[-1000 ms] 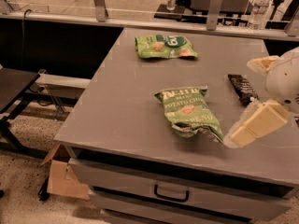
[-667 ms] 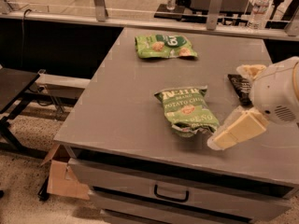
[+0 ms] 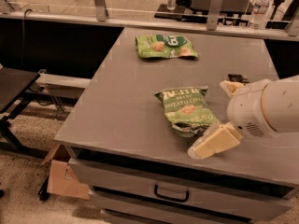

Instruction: Move green jalapeno chip bag near green rice chip bag

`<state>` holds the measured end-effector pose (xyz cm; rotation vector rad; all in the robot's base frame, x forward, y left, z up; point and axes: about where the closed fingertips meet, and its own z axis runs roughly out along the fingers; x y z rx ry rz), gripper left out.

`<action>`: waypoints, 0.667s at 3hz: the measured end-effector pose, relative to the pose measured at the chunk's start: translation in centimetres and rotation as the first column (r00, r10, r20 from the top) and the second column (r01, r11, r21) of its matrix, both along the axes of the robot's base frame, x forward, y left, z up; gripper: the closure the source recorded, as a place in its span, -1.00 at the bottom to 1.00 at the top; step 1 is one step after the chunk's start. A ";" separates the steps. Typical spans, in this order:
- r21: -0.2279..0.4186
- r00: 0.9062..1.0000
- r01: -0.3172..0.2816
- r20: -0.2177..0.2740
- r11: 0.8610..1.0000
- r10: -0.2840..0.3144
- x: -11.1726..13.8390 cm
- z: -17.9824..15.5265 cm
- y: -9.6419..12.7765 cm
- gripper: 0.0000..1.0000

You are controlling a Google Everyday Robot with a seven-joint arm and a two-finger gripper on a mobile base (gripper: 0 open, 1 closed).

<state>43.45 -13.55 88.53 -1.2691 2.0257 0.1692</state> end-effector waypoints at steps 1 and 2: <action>0.000 0.999 -0.028 -0.016 1.000 0.028 0.5 -1.9 1.1 -0.48; 0.010 0.997 -0.059 -0.042 0.998 0.060 1.0 -2.8 1.5 -0.01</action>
Offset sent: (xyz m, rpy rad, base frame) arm 0.0165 0.0181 -0.0387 0.0212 0.0755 0.0928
